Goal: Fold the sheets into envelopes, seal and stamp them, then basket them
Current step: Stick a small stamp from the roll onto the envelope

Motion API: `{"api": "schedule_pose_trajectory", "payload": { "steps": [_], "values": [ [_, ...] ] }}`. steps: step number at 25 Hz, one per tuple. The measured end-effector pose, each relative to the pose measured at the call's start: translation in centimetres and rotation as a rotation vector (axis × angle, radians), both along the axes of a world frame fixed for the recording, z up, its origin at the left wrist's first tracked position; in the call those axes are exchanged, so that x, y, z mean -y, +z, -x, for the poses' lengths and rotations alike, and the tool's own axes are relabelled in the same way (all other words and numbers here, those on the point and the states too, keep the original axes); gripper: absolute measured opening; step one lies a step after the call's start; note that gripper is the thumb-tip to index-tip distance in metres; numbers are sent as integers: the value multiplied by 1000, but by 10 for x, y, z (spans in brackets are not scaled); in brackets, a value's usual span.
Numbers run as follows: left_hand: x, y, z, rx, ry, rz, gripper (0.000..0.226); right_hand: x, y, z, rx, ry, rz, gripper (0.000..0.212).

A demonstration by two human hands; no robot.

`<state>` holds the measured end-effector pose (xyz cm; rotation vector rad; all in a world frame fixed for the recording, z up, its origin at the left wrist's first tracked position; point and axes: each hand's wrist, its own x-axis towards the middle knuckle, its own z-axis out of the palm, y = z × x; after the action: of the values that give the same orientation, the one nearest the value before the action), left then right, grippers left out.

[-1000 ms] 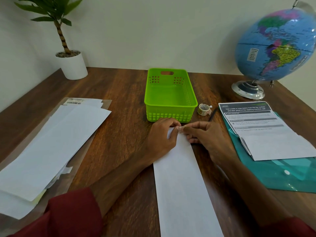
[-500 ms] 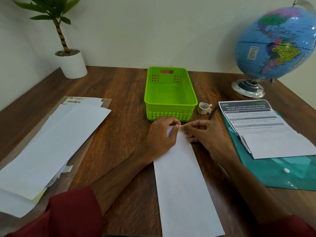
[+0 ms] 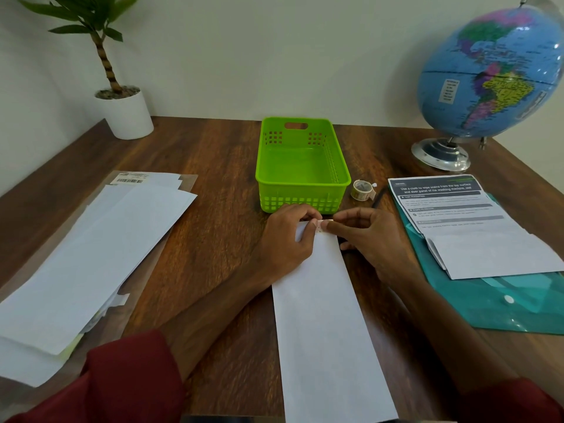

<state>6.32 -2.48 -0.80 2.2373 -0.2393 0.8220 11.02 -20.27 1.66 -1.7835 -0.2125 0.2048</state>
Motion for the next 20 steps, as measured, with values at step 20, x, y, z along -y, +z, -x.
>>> {"api": "schedule_pose_trajectory", "payload": {
  "steps": [20],
  "values": [
    [2, 4, 2, 25, -3, 7, 9, 1, 5, 0, -35, 148, -89, 30]
  ]
}}
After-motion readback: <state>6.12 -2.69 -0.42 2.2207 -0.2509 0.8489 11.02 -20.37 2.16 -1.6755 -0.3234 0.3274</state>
